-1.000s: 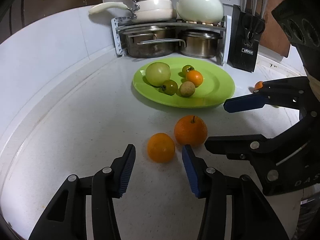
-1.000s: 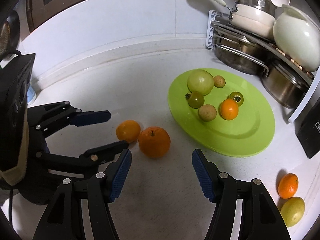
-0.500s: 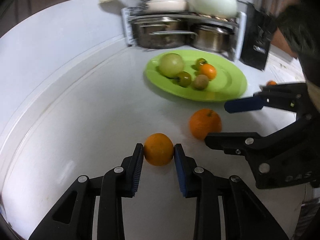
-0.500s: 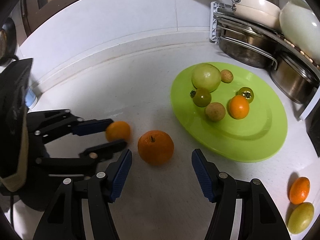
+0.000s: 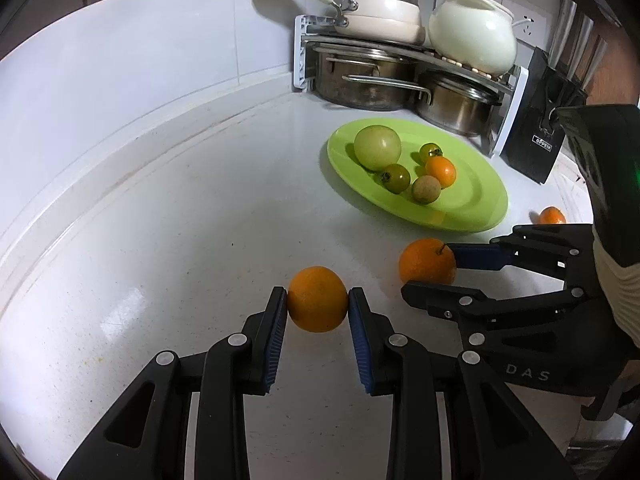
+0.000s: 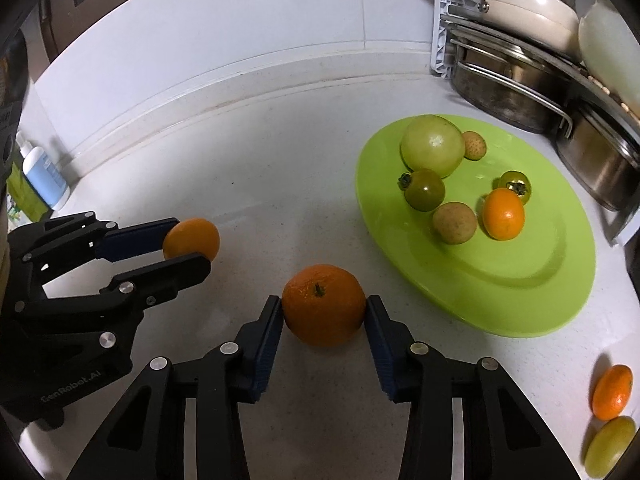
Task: Organize fruits
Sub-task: 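Grasp a small orange with the left tool while the right tool grasps a larger orange, then carry both oranges onto the green plate and open both tools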
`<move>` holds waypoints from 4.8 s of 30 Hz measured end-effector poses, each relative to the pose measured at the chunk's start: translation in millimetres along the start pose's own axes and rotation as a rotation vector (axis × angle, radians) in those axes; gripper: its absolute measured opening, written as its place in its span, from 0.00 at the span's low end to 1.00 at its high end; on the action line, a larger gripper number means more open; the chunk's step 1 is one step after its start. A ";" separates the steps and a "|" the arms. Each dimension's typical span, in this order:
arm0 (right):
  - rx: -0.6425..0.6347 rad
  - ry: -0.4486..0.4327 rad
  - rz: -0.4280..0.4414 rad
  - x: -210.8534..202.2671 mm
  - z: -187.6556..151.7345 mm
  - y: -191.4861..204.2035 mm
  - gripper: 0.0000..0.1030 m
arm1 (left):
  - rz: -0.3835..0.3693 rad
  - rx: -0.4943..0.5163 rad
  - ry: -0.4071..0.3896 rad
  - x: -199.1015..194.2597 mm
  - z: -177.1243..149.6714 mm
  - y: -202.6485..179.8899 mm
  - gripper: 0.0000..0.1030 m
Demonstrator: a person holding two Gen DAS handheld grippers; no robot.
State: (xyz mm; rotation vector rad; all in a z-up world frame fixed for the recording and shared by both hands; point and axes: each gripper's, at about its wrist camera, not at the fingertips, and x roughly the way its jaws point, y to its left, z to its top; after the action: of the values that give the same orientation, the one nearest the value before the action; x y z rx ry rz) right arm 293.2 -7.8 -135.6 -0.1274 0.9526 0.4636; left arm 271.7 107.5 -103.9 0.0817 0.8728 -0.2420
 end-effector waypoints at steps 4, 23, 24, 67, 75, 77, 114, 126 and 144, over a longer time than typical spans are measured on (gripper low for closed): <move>0.001 -0.022 -0.002 -11.1 0.0 2.6 0.42 | -0.002 0.001 -0.012 -6.5 1.0 -2.8 0.30; 0.036 -0.153 -0.053 -89.0 -11.2 1.0 0.42 | -0.024 0.000 -0.111 -59.2 10.9 -34.9 0.30; 0.038 -0.159 -0.054 -91.1 -9.7 -1.7 0.42 | -0.023 0.002 -0.114 -61.3 11.9 -37.0 0.30; 0.119 -0.303 -0.193 -153.4 48.1 -90.6 0.42 | -0.077 0.040 -0.176 -44.5 123.5 -101.3 0.30; 0.131 -0.246 -0.199 -124.8 71.5 -109.1 0.42 | -0.071 0.056 -0.116 -5.7 151.0 -99.2 0.30; 0.138 -0.225 -0.195 -114.8 77.1 -114.6 0.42 | -0.071 0.060 -0.096 6.5 157.9 -97.1 0.30; 0.123 0.087 -0.199 24.4 110.1 -155.6 0.42 | -0.073 0.108 0.170 138.1 182.7 -72.9 0.30; 0.130 0.078 -0.196 18.4 108.5 -152.6 0.48 | -0.051 0.094 0.149 126.0 177.8 -69.4 0.36; 0.121 -0.107 -0.246 -80.4 85.5 -119.7 0.48 | -0.045 0.107 -0.066 25.8 167.3 -83.4 0.47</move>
State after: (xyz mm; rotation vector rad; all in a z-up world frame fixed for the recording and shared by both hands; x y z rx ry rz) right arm 370.5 -115.0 -32.4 -0.1067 0.8448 0.1838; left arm 392.5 -6.3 -13.9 0.1530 0.7966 -0.3315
